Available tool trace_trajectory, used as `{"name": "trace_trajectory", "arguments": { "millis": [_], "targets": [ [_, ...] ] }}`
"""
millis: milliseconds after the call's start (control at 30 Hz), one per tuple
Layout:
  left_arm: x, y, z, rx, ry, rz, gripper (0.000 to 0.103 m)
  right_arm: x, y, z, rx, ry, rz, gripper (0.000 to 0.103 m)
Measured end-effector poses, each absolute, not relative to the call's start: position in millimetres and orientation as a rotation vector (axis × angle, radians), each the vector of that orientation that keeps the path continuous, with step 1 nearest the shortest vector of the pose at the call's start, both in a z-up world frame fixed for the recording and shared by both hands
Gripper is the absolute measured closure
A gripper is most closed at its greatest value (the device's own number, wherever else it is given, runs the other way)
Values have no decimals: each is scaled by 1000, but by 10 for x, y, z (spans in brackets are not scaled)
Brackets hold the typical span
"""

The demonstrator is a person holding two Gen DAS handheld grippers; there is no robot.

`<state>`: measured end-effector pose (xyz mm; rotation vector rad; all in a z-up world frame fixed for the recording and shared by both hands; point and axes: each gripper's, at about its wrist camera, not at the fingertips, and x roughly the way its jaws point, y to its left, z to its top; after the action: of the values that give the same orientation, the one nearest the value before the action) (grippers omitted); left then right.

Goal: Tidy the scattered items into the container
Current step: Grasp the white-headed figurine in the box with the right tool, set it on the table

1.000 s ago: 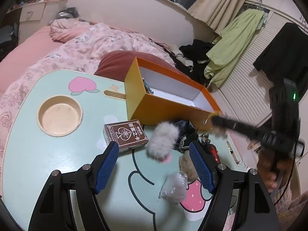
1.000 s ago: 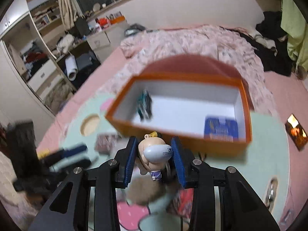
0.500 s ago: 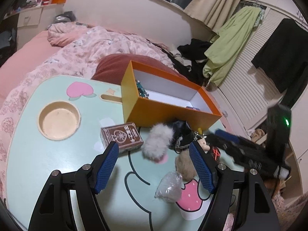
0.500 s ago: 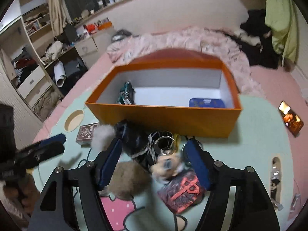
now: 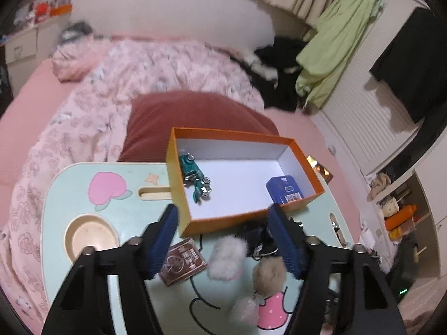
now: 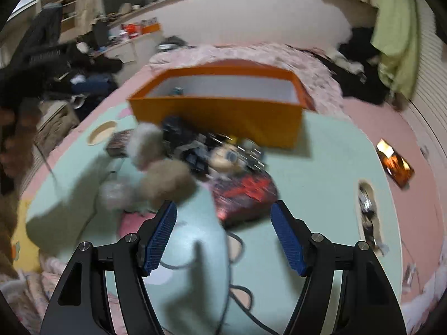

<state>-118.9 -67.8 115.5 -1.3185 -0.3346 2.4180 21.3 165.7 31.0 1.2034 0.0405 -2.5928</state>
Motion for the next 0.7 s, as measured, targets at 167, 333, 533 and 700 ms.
{"name": "trace_trajectory", "arguments": {
  "millis": [167, 333, 533, 700],
  "targets": [
    [-1646, -409, 1016, -1568, -235, 2301, 67, 184, 1751, 55, 1282, 27, -2633, 32],
    [-2014, -128, 856, -1699, -112, 2310, 67, 190, 1685, 62, 1261, 71, -2644, 31],
    [-2155, 99, 702, -1711, 175, 2567, 65, 203, 1772, 46, 1242, -7, -2643, 31],
    [-2178, 217, 520, -1742, 287, 2603, 62, 200, 1791, 35, 1236, -26, -2640, 31]
  ]
}}
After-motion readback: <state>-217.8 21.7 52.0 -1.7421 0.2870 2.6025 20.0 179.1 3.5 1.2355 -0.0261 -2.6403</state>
